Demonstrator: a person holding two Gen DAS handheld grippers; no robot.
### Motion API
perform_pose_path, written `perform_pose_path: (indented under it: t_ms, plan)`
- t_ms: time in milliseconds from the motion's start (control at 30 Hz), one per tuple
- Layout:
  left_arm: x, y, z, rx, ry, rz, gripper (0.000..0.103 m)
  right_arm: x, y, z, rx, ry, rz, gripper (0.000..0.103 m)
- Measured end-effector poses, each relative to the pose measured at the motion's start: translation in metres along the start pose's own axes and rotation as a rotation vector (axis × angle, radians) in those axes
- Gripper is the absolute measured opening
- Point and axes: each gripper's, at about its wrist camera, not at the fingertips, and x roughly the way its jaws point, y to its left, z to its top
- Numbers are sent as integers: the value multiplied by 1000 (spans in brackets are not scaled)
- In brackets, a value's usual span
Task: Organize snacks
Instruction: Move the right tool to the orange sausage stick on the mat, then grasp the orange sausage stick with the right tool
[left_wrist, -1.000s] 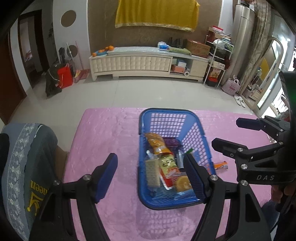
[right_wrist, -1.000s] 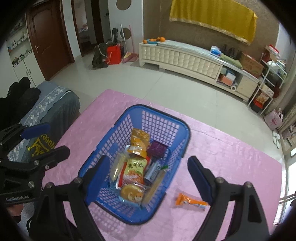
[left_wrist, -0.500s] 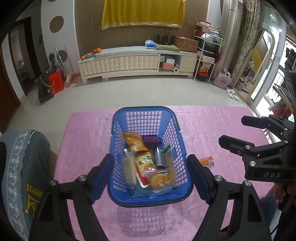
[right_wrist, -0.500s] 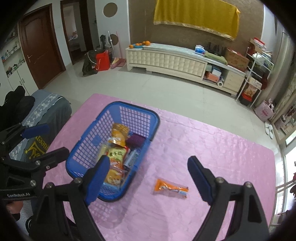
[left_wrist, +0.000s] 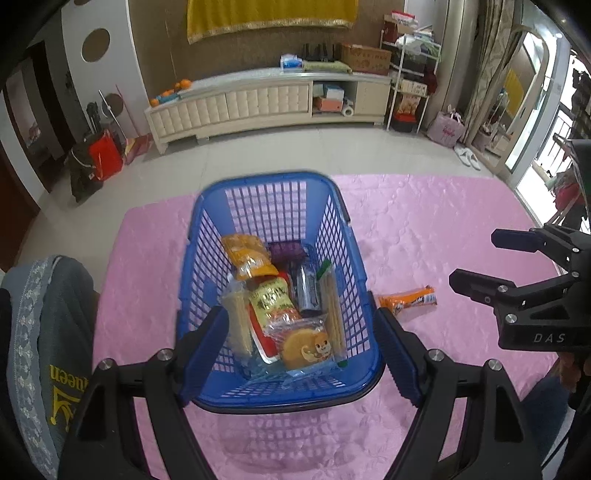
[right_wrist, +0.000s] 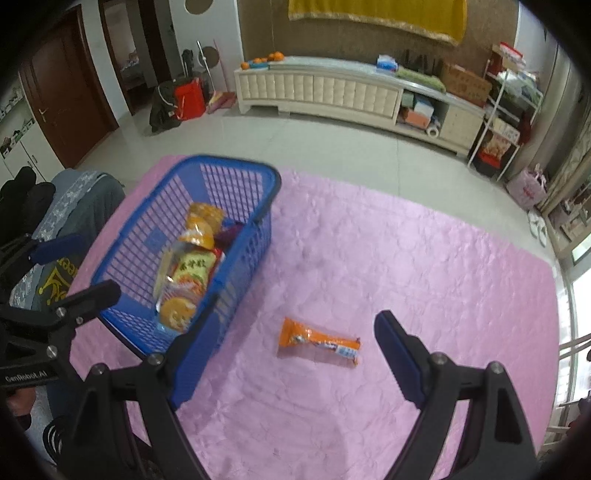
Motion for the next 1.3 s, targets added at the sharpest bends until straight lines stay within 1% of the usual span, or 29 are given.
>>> perform_pose_path:
  t_ms: [267, 367, 500, 567, 633, 800, 967, 1033, 1067, 1100, 1167, 1233, 1267, 1300]
  plan:
    - [42, 1, -1, -33, 94, -10, 79, 36, -17, -15, -11, 87, 1, 89]
    - [51, 3, 0, -37, 110, -1, 79, 52, -19, -23, -56, 138, -23, 89]
    - [66, 10, -2, -61, 140, -27, 79, 74, -19, -37, -133, 192, -70, 89]
    - [72, 12, -5, -75, 156, -36, 79, 85, -19, -43, -154, 215, -73, 89]
    - [80, 15, -9, -82, 169, -27, 79, 96, -20, -46, -166, 231, -64, 89]
    - [91, 17, -14, -71, 185, -17, 79, 114, -15, -46, -216, 228, -53, 88]
    - [98, 20, -15, -60, 191, 5, 79, 131, -4, -45, -330, 227, -84, 88]
    - [100, 23, -15, -64, 195, 7, 79, 138, -1, -46, -359, 234, -89, 83]
    - [100, 24, -14, -64, 194, 9, 79, 140, 0, -47, -369, 244, -91, 76]
    - [100, 25, -14, -65, 192, 11, 79, 142, 0, -49, -375, 253, -82, 73]
    - [102, 26, -14, -70, 195, 9, 79, 144, 0, -53, -372, 258, -68, 73]
    - [103, 28, -14, -76, 196, 8, 79, 146, -2, -55, -366, 260, -62, 70]
    - [103, 29, -14, -79, 195, 9, 79, 146, -3, -57, -356, 261, -49, 65]
    - [103, 29, -15, -80, 196, 7, 79, 145, -5, -58, -346, 261, -33, 56]
